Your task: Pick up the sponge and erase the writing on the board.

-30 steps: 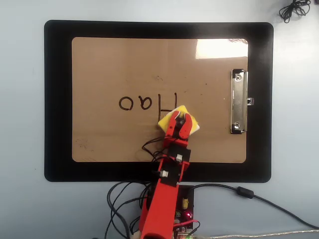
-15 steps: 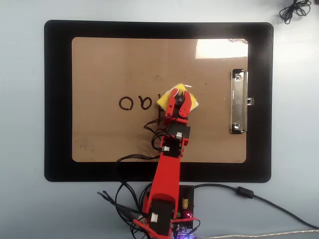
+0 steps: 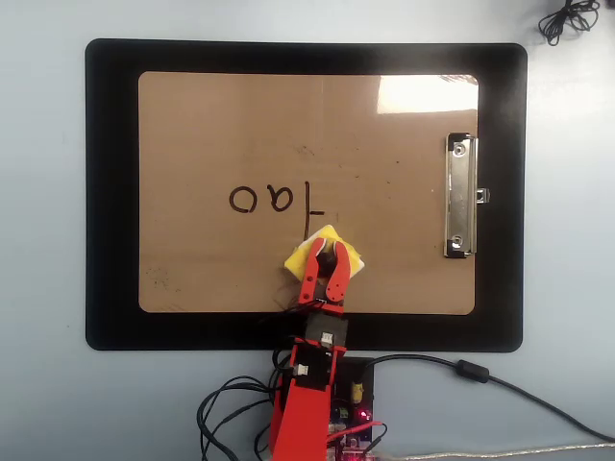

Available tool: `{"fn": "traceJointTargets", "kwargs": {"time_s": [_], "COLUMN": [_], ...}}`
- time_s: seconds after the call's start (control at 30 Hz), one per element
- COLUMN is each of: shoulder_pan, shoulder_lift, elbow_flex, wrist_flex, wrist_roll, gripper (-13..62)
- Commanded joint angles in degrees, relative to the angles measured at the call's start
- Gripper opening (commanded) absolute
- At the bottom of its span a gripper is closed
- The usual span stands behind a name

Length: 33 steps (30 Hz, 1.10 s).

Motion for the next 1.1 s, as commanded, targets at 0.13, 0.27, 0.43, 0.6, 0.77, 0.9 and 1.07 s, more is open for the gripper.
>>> {"fn": "traceJointTargets", "kwargs": {"time_s": [0.13, 0.27, 0.43, 0.6, 0.77, 0.9, 1.07], "shoulder_pan": [0.7, -0.35, -0.88, -4.04, -10.2, -10.63, -10.63], "shoulder_lift": [-24.17, -34.01, -18.98, 6.33, -0.62, -21.27, -37.53], "elbow_flex": [-22.5, -32.78, -16.87, 3.34, -1.85, -19.42, -34.19], "wrist_flex": [-2.11, -2.29, -2.29, -1.58, -0.62, -1.58, -4.39], "wrist_roll": [-1.41, -1.58, -1.58, -1.58, -2.11, -4.22, -4.48], "gripper": [-8.0, -8.0, -8.0, -8.0, -8.0, -8.0, -8.0]}}
